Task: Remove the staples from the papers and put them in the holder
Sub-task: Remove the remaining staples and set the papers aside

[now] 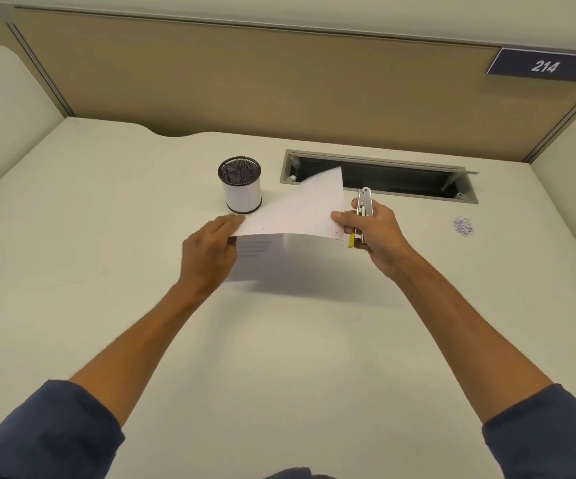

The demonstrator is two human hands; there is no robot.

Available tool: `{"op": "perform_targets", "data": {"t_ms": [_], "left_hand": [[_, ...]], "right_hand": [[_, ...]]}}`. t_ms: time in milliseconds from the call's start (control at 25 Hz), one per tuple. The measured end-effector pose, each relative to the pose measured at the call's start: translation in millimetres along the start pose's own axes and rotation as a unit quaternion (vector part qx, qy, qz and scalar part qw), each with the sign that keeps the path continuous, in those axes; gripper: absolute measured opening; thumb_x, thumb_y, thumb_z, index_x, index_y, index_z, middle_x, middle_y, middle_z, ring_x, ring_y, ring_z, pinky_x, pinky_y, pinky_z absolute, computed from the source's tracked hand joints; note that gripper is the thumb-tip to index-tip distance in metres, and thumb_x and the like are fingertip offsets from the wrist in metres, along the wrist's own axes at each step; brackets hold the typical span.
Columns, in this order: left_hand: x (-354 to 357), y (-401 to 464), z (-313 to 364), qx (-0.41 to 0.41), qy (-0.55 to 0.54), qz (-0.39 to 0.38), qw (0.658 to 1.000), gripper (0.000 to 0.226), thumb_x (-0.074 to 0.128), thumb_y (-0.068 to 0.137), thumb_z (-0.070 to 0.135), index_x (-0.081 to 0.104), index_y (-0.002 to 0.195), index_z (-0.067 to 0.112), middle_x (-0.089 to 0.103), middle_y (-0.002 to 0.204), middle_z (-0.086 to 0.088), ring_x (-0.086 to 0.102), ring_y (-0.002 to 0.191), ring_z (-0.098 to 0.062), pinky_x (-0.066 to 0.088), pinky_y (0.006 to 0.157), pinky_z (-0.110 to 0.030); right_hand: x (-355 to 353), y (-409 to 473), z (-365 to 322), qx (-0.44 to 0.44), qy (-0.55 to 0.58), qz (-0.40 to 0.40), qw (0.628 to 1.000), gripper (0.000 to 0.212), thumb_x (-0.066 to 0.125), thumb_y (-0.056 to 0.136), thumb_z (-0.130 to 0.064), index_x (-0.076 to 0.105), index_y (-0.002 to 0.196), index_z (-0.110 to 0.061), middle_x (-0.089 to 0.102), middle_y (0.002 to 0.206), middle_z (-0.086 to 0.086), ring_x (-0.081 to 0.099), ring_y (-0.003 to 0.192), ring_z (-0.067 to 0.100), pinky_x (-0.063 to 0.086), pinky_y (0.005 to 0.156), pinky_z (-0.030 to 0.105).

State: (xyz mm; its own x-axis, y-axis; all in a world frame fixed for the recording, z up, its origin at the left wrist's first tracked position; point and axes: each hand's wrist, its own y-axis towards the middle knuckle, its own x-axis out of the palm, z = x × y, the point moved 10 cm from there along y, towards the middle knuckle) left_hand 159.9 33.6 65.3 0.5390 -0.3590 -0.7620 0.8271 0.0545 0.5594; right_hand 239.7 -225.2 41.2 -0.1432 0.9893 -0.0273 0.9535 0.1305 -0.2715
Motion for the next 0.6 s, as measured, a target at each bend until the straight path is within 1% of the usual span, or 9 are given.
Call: {"op": "perform_targets", "data": {"t_ms": [80,160,200,280,360,440,520,600], "left_hand": [[-19,-8,15,0.076,0.063,0.026,0.995,0.053,0.039,0.077,-0.003,0.068,0.12,0.008,0.069,0.119,-0.006,0.068,0.097,-0.027,0.049,0.054,-0.029],[-26,-26,27,0.138,0.116,0.04,0.983,0.056,0.037,0.079,-0.01,0.065,0.124,0.009,0.067,0.125,-0.007,0.066,0.103,-0.028,0.047,0.054,-0.028],[-24,-37,31,0.16,0.14,0.032,0.977,0.057,0.037,0.08,-0.011,0.064,0.126,0.008,0.065,0.128,-0.008,0.064,0.106,-0.03,0.047,0.055,-0.029],[-5,-59,34,0.184,0.178,-0.021,0.966,0.059,0.044,0.076,-0.012,0.062,0.128,0.007,0.059,0.135,-0.012,0.058,0.111,-0.034,0.046,0.06,-0.032],[25,-81,29,0.184,0.196,-0.104,0.957,0.066,0.054,0.066,-0.013,0.061,0.128,0.005,0.055,0.139,-0.016,0.055,0.112,-0.038,0.046,0.063,-0.034],[53,-100,24,0.177,0.206,-0.177,0.946,0.073,0.063,0.057,-0.012,0.061,0.128,0.006,0.054,0.139,-0.017,0.057,0.111,-0.039,0.045,0.062,-0.034],[72,-112,21,0.167,0.212,-0.231,0.935,0.076,0.066,0.055,-0.009,0.062,0.129,0.008,0.057,0.136,-0.017,0.058,0.11,-0.038,0.044,0.061,-0.034],[80,-115,20,0.152,0.201,-0.258,0.933,0.073,0.064,0.057,-0.005,0.062,0.128,0.009,0.059,0.133,-0.016,0.06,0.108,-0.038,0.044,0.063,-0.035]], "right_hand": [[0,-8,15,0.01,-0.012,-0.008,1.0,0.026,0.076,0.08,-0.019,0.05,0.086,-0.018,0.057,0.075,0.001,0.053,0.07,0.012,0.043,0.066,0.03],[-1,-12,35,0.022,-0.04,-0.017,0.999,0.027,0.077,0.079,-0.016,0.05,0.085,-0.016,0.056,0.073,0.001,0.052,0.062,0.01,0.042,0.056,0.023],[-2,-11,46,0.027,-0.058,-0.019,0.998,0.028,0.078,0.077,-0.015,0.051,0.087,-0.014,0.056,0.072,0.001,0.051,0.058,0.009,0.041,0.053,0.021],[-6,-8,69,0.038,-0.098,-0.013,0.994,0.029,0.079,0.075,-0.015,0.055,0.091,-0.013,0.058,0.074,0.0,0.053,0.058,0.01,0.04,0.054,0.023],[-10,-2,88,0.041,-0.155,-0.004,0.987,0.03,0.081,0.073,-0.017,0.059,0.093,-0.012,0.06,0.084,0.002,0.057,0.067,0.015,0.042,0.057,0.024],[-11,2,98,0.029,-0.226,0.004,0.974,0.033,0.082,0.071,-0.02,0.062,0.095,-0.011,0.061,0.09,0.003,0.057,0.077,0.019,0.042,0.06,0.025],[-12,6,97,-0.006,-0.282,0.014,0.959,0.031,0.081,0.07,-0.022,0.062,0.09,-0.01,0.061,0.083,0.002,0.055,0.073,0.021,0.041,0.059,0.027],[-18,6,95,-0.035,-0.304,0.029,0.952,0.03,0.078,0.069,-0.027,0.06,0.084,-0.008,0.06,0.076,0.005,0.052,0.066,0.023,0.043,0.06,0.033]]}}
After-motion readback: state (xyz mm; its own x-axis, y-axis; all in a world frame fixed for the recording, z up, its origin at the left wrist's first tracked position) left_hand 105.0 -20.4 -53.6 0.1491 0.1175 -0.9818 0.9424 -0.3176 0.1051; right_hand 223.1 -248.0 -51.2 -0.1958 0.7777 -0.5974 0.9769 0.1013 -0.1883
